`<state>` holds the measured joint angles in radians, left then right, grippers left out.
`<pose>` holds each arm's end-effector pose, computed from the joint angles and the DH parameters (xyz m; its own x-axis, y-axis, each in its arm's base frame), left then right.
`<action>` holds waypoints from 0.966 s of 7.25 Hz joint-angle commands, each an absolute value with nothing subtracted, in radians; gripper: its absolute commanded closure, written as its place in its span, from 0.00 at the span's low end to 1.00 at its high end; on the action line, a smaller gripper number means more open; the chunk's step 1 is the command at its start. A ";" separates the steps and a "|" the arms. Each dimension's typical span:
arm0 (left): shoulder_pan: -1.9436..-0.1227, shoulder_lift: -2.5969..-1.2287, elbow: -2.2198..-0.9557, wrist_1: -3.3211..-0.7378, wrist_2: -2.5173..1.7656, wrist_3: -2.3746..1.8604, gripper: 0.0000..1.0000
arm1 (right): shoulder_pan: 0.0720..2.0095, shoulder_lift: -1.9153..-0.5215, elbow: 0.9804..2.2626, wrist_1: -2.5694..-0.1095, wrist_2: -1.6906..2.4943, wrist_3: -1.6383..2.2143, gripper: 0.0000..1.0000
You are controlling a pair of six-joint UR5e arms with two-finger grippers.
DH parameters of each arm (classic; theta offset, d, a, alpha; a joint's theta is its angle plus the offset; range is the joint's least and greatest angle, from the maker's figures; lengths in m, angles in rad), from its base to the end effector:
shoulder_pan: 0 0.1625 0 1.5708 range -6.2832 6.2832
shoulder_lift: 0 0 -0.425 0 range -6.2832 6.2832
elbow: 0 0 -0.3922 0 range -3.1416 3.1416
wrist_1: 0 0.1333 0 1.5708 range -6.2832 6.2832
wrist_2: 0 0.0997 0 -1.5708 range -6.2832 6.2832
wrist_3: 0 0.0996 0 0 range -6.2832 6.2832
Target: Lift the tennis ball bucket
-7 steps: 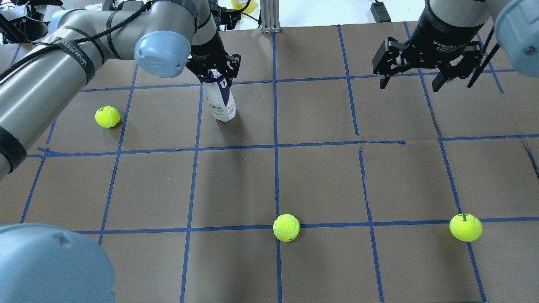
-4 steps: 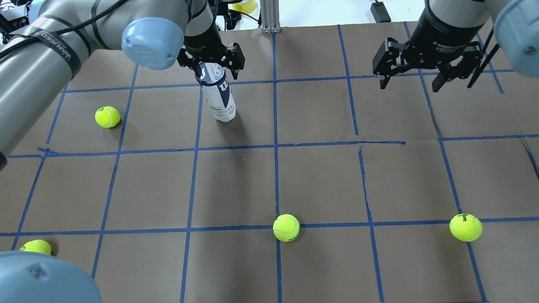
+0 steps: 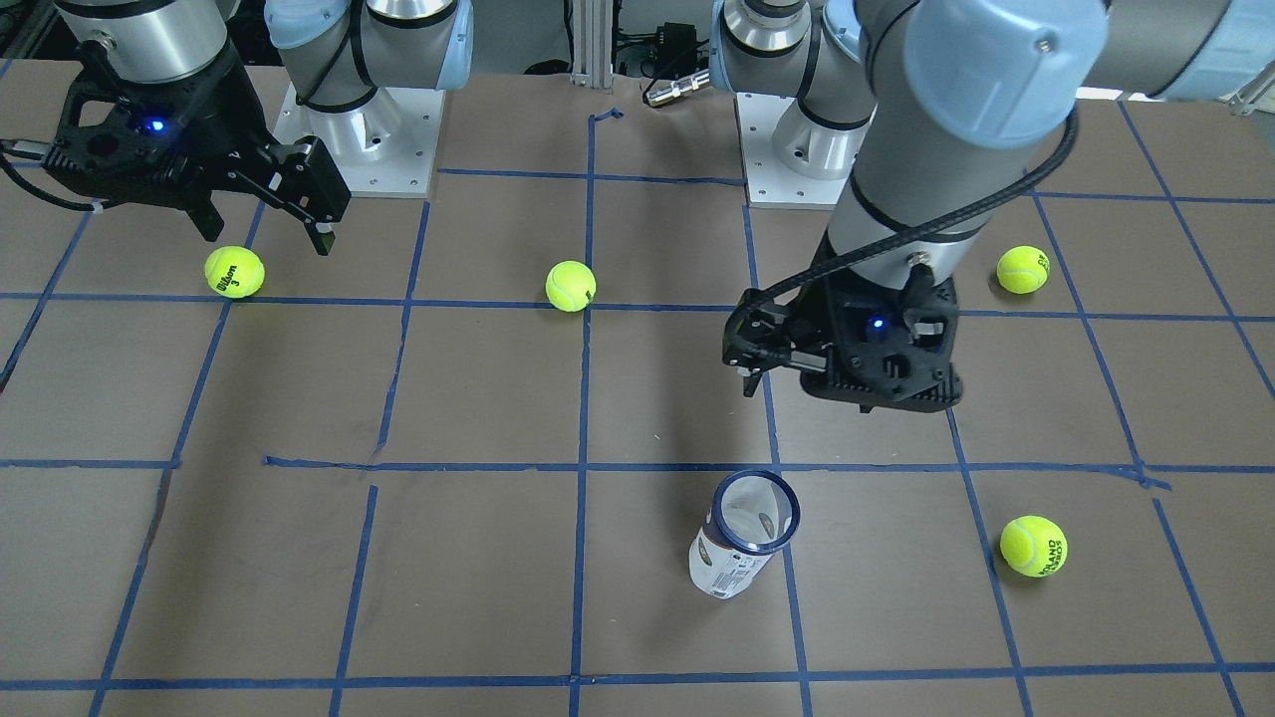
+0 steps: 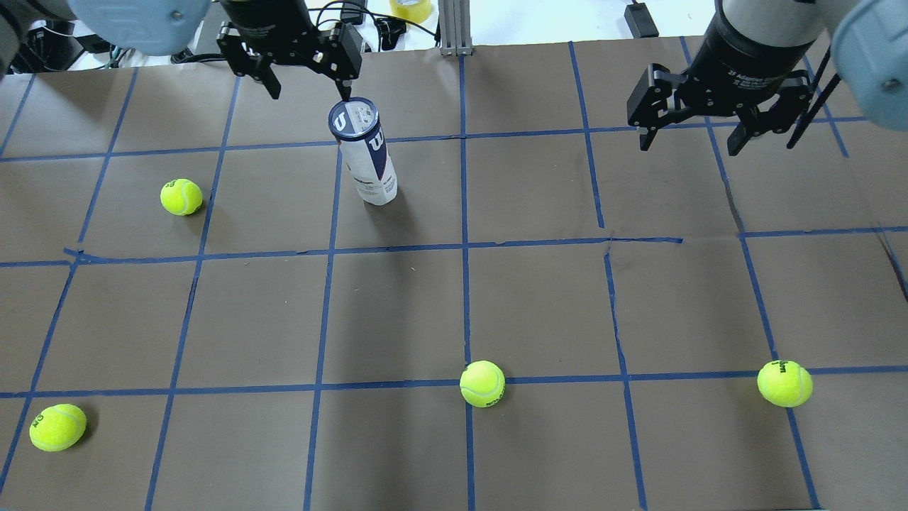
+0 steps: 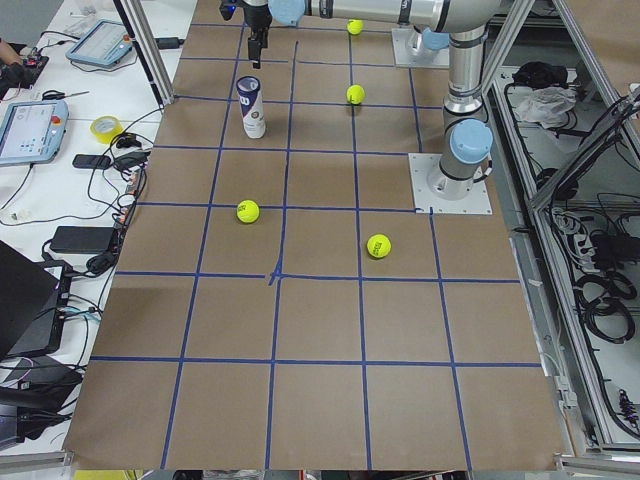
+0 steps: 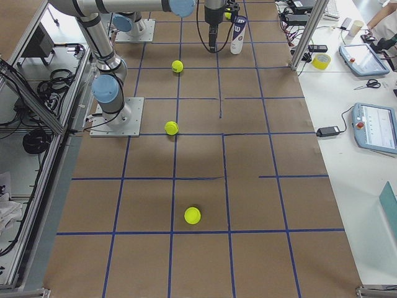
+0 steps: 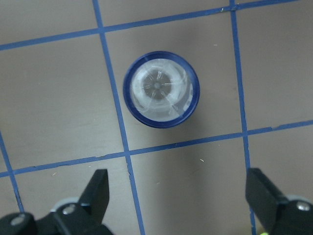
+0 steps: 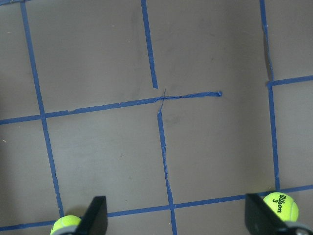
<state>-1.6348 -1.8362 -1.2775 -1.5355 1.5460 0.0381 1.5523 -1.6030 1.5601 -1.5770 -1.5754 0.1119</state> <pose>-0.1745 -0.5994 0.4905 -0.9944 0.1034 0.0223 0.1018 0.9927 -0.0640 0.1239 -0.4850 0.5095 -0.9915 0.1301 -0.0009 0.1300 0.9903 -0.0493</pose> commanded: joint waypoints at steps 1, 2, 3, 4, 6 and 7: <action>-1.562 -1.751 -1.328 -1.611 1.554 0.084 0.00 | 1.552 -1.603 1.560 -1.577 -1.575 0.110 0.00; -1.528 -1.712 -1.379 -1.606 1.557 0.154 0.00 | 1.552 -1.603 1.560 -1.577 -1.575 0.110 0.00; -1.484 -1.674 -1.428 -1.605 1.554 0.175 0.00 | 1.552 -1.605 1.560 -1.577 -1.575 0.112 0.00; -1.476 -1.633 -1.474 -1.608 1.555 0.176 0.00 | 1.554 -1.612 1.559 -1.577 -1.575 0.112 0.00; -1.474 -1.563 -1.544 -1.609 1.557 0.170 0.00 | 1.569 -1.621 1.562 -1.581 -1.550 0.112 0.00; -1.474 -1.551 -1.549 -1.617 1.557 0.161 0.00 | 1.584 -1.620 1.562 -1.589 -1.546 0.110 0.00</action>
<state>-1.4751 -1.5767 -1.5301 -1.6100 1.5567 0.1696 1.5682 -1.6187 1.5612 -1.5817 -1.5559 0.1113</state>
